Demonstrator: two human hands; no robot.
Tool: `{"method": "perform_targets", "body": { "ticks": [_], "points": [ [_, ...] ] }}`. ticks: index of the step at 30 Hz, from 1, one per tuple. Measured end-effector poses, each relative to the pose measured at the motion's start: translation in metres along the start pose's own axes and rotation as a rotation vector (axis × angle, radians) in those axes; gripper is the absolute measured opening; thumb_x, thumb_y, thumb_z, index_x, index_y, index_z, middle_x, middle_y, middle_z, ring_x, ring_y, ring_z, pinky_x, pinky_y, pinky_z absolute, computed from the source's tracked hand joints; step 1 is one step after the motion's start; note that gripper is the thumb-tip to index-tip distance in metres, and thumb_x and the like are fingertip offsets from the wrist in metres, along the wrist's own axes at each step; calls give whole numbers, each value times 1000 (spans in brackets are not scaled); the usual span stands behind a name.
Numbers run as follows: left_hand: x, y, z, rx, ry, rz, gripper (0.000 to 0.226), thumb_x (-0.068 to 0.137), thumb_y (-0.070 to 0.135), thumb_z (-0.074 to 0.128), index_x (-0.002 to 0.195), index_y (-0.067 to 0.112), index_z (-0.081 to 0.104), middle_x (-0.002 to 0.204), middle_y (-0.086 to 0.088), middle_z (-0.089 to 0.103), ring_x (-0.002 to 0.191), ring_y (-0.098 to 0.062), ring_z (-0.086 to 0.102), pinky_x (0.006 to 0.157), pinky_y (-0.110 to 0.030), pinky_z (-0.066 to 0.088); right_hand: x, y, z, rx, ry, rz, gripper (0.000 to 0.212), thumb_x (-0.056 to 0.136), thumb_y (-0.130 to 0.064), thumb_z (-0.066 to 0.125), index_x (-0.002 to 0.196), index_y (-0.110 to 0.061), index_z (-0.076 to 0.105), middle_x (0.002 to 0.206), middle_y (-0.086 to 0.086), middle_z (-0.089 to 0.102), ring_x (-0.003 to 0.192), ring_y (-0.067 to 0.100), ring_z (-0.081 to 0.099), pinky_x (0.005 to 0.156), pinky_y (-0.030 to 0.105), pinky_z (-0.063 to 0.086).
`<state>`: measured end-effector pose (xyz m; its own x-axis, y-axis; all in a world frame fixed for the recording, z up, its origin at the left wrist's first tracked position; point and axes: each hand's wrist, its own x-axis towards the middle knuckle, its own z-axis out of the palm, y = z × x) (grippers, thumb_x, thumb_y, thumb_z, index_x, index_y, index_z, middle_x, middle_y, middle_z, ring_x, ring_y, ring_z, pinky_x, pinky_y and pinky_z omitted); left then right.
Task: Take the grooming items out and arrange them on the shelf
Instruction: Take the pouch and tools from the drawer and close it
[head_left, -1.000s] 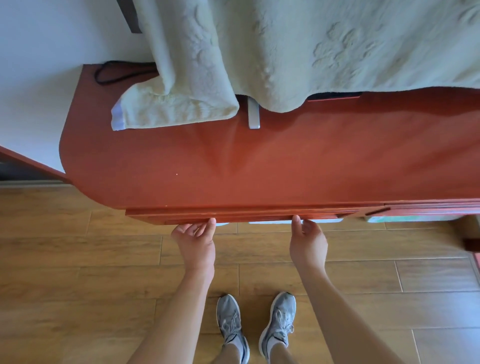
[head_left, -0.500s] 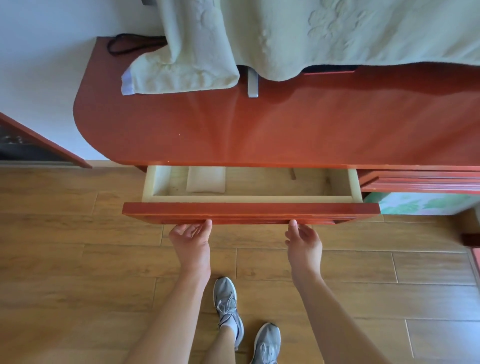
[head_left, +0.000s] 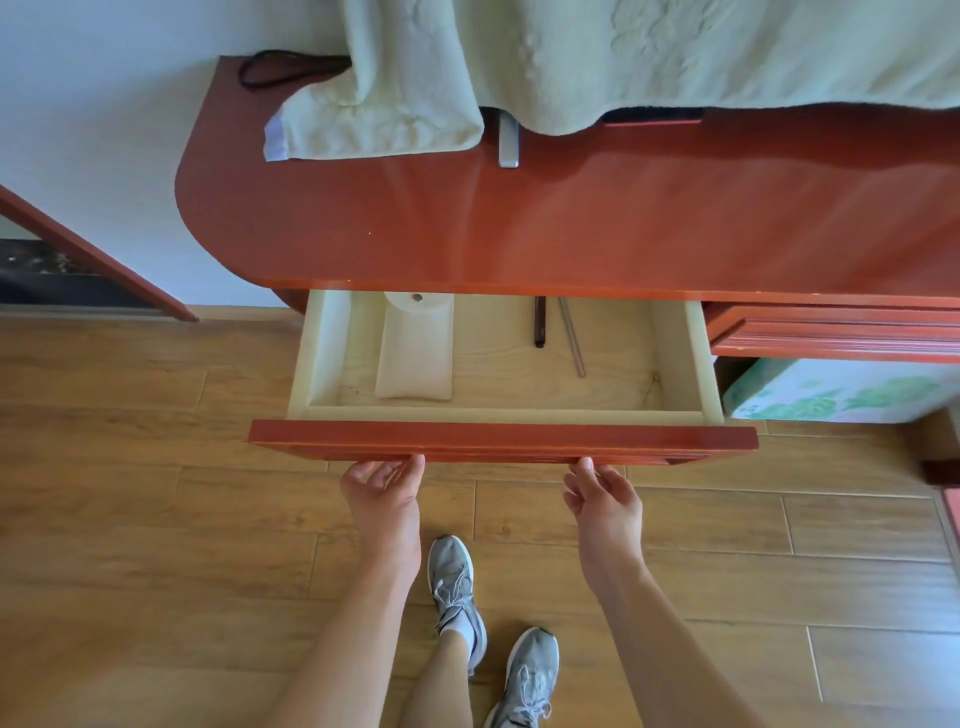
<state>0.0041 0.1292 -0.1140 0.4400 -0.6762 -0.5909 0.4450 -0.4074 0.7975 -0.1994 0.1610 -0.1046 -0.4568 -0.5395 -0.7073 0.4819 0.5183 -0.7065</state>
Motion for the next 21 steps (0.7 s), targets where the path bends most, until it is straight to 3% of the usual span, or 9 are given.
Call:
{"method": "perform_targets", "body": {
  "ticks": [9, 15, 18, 21],
  "points": [
    [-4, 3, -3, 85, 6, 1, 57, 84, 0, 73, 121, 17, 34, 110, -17, 59, 101, -24, 64, 101, -38, 49, -1, 6, -2, -89, 26, -26, 44, 92, -32, 64, 124, -1, 55, 99, 2, 70, 92, 12, 67, 74, 23, 51],
    [-26, 20, -7, 277, -31, -6, 67, 85, 10, 75, 138, 12, 34, 121, -8, 62, 105, -13, 63, 76, -17, 43, -19, -8, -4, -139, 33, 9, 46, 91, -34, 65, 128, -9, 52, 105, 3, 68, 92, 14, 67, 75, 27, 52],
    [-42, 32, -14, 434, -62, 33, 62, 85, 11, 75, 136, 10, 40, 125, -5, 56, 112, -18, 59, 81, -22, 47, -33, -15, -10, -289, 20, -32, 47, 90, -38, 65, 128, -15, 52, 108, -2, 68, 94, 13, 66, 77, 27, 52],
    [-59, 45, -22, 683, -130, 168, 46, 88, 23, 73, 127, 14, 51, 123, 2, 57, 118, -18, 58, 97, -35, 49, -52, -25, -17, -478, -1, -132, 44, 89, -41, 64, 126, -19, 54, 108, -9, 66, 95, 12, 64, 79, 30, 50]
  ]
}}
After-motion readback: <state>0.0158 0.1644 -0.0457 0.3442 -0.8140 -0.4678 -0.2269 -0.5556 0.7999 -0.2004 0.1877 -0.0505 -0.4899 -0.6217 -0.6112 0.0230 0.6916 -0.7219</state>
